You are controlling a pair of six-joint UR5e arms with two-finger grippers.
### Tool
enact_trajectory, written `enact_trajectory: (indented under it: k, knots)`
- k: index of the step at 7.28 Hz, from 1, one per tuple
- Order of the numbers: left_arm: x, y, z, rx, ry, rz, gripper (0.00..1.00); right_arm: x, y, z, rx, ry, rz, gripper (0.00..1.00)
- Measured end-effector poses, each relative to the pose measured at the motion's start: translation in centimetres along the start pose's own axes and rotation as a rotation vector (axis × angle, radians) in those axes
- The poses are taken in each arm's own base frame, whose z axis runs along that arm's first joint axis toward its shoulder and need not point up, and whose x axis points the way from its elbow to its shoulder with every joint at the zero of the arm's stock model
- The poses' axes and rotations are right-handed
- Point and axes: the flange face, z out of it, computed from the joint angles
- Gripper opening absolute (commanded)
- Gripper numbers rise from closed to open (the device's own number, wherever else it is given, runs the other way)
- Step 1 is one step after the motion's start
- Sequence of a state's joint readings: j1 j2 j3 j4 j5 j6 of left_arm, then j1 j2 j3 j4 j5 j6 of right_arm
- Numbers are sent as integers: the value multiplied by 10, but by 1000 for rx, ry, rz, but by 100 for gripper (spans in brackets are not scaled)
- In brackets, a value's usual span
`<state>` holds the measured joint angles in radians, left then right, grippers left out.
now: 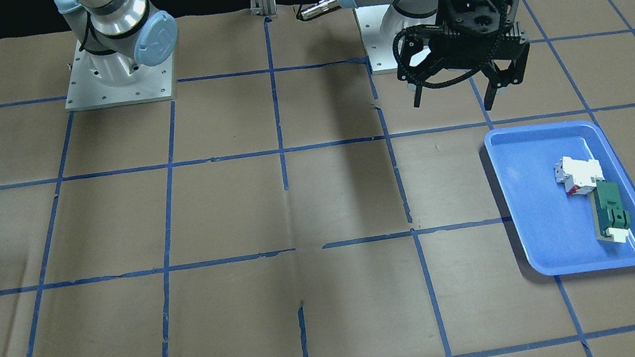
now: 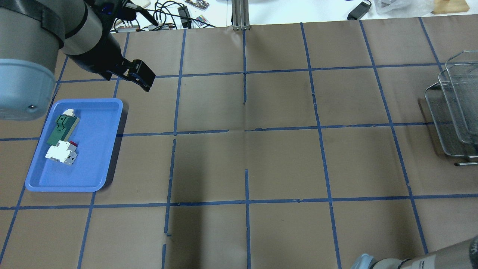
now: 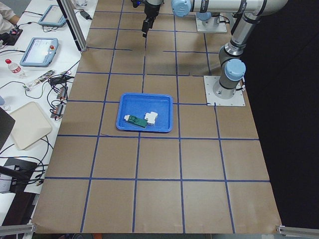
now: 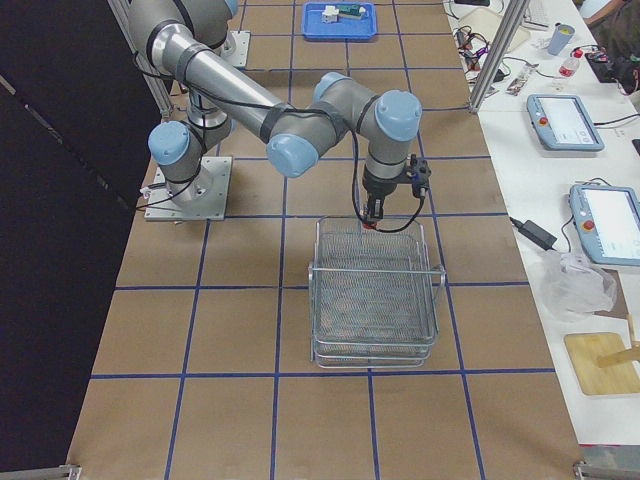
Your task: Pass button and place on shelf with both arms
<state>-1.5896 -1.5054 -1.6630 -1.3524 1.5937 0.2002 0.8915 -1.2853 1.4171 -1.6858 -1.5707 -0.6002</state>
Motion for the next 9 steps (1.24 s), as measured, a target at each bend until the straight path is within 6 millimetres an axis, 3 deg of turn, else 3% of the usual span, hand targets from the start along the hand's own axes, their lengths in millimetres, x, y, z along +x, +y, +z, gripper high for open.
enact_trajectory:
  k: [2, 4, 6, 7, 9]
  knots:
    - [2, 3, -2, -66, 17, -205, 100, 10, -6, 16, -12, 16, -18, 11]
    - [2, -9, -8, -110, 49, -341, 100, 13, -8, 23, -19, 28, -15, 24]
    - [0, -16, -11, -149, 53, -381, 100, 15, -12, 35, -34, 17, -9, 84]
    - [0, -16, -10, -151, 52, -382, 100, 16, -13, 39, -40, 15, -8, 100]
    - [0, -16, -11, -133, 53, -378, 100, 16, -13, 40, -45, 15, -8, 100]
